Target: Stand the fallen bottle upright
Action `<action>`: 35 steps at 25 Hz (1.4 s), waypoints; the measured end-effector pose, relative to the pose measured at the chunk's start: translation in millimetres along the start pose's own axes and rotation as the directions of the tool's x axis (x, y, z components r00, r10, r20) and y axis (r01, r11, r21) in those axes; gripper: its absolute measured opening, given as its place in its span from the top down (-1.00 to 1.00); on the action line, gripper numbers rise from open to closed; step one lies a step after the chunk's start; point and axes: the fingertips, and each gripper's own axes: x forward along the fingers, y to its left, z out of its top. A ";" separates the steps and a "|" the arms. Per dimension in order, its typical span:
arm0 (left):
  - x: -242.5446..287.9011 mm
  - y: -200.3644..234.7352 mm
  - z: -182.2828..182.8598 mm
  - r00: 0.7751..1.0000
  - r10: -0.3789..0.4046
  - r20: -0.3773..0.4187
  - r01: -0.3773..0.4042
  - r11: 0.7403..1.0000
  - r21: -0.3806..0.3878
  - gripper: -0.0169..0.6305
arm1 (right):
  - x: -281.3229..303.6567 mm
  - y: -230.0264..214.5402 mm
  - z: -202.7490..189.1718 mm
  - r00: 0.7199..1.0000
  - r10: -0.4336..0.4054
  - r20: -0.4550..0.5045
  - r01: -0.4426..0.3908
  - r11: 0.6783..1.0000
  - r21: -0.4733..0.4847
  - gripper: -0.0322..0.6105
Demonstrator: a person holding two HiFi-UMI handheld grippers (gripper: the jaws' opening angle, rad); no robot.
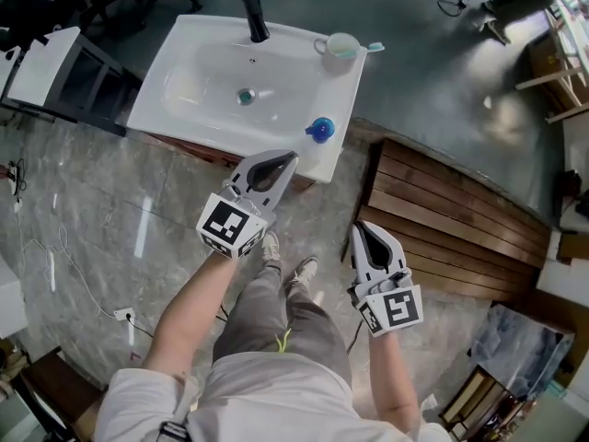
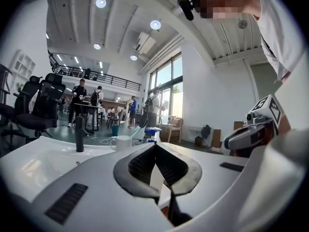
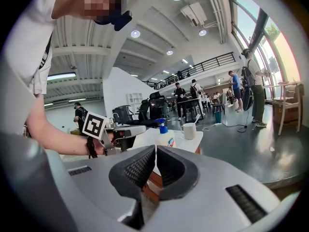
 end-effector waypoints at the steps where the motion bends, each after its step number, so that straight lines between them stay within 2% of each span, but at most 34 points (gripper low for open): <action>1: -0.9 0.7 2.0 1.000 0.008 -0.005 -0.008 1.000 0.006 0.89 | -1.3 -0.6 1.9 1.000 -0.002 0.003 0.002 1.000 0.001 0.78; 6: -10.9 1.9 24.8 0.999 0.041 -0.001 -0.041 0.998 0.045 0.89 | -6.2 1.8 15.2 1.000 -0.003 0.019 0.003 1.000 -0.004 0.78; 13: -31.1 1.3 62.4 0.996 0.082 0.021 -0.084 0.982 0.169 0.89 | -7.1 9.2 38.3 0.999 0.012 0.046 -0.012 1.000 -0.020 0.78; 17: -47.0 0.4 89.4 0.994 0.091 0.053 -0.100 0.975 0.201 0.89 | -6.5 14.0 54.4 0.998 0.024 0.061 -0.022 0.999 -0.031 0.78; 22: -69.7 2.3 103.9 0.989 0.145 0.023 -0.146 0.957 0.251 0.89 | -7.9 16.2 75.6 0.996 0.036 0.085 -0.032 0.999 -0.038 0.78; 26: -86.2 -3.7 118.4 0.988 0.155 0.026 -0.156 0.942 0.296 0.89 | -12.3 15.3 94.3 0.993 0.044 0.107 -0.040 0.998 -0.038 0.78; 30: -105.1 -12.0 139.0 0.985 0.159 0.070 -0.173 0.934 0.311 0.89 | -21.0 13.7 110.6 0.991 0.045 0.124 -0.039 0.998 -0.050 0.78; 35: -124.7 -13.9 164.4 0.970 0.199 0.140 -0.234 0.925 0.301 0.89 | -32.1 4.6 123.0 0.990 0.021 0.138 -0.014 0.999 -0.051 0.78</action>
